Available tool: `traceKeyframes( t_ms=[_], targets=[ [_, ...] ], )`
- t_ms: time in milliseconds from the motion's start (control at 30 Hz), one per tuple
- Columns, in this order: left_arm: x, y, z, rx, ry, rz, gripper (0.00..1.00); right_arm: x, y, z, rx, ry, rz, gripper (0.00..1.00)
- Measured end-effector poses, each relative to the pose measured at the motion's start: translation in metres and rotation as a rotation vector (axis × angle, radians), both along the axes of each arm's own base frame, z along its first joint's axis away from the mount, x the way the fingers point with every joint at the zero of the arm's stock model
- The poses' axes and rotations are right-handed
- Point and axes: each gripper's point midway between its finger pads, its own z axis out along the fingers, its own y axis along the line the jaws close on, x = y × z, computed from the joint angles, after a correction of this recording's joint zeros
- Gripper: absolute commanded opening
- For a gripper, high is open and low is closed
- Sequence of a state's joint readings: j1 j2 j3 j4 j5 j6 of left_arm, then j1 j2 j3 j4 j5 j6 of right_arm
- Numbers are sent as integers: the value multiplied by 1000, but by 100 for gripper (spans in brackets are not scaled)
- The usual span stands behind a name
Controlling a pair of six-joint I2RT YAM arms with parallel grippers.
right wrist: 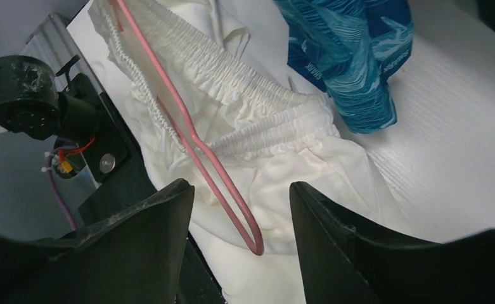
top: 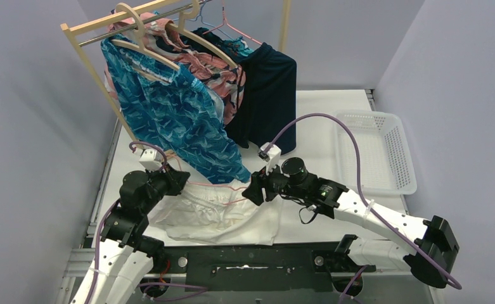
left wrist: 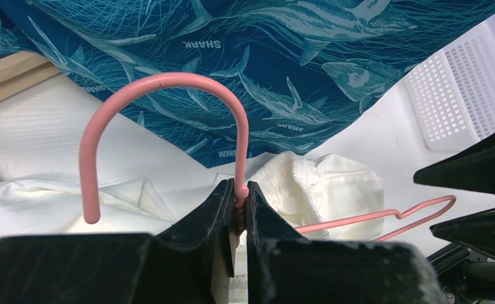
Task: Remove the shorts from the hanger
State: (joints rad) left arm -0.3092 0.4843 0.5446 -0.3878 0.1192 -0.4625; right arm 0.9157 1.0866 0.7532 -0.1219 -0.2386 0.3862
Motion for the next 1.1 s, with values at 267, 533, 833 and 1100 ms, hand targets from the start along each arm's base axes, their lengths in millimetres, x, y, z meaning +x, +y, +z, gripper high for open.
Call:
traceKeyframes(
  t_ms=[267, 533, 833, 1100],
  targets=[
    [-1, -2, -2, -5, -1, -11, 0, -18, 8, 0, 20, 29, 115, 22],
    [0, -1, -2, -3, -3, -6, 0, -30, 12, 9, 55, 26, 190, 0],
    [0, -1, 4, -12, -25, -8, 55, -35, 11, 26, 106, 14, 207, 0],
    [-1, 1, 5, -12, -32, 2, 68, -31, 6, 30, 99, 10, 171, 0]
  ],
)
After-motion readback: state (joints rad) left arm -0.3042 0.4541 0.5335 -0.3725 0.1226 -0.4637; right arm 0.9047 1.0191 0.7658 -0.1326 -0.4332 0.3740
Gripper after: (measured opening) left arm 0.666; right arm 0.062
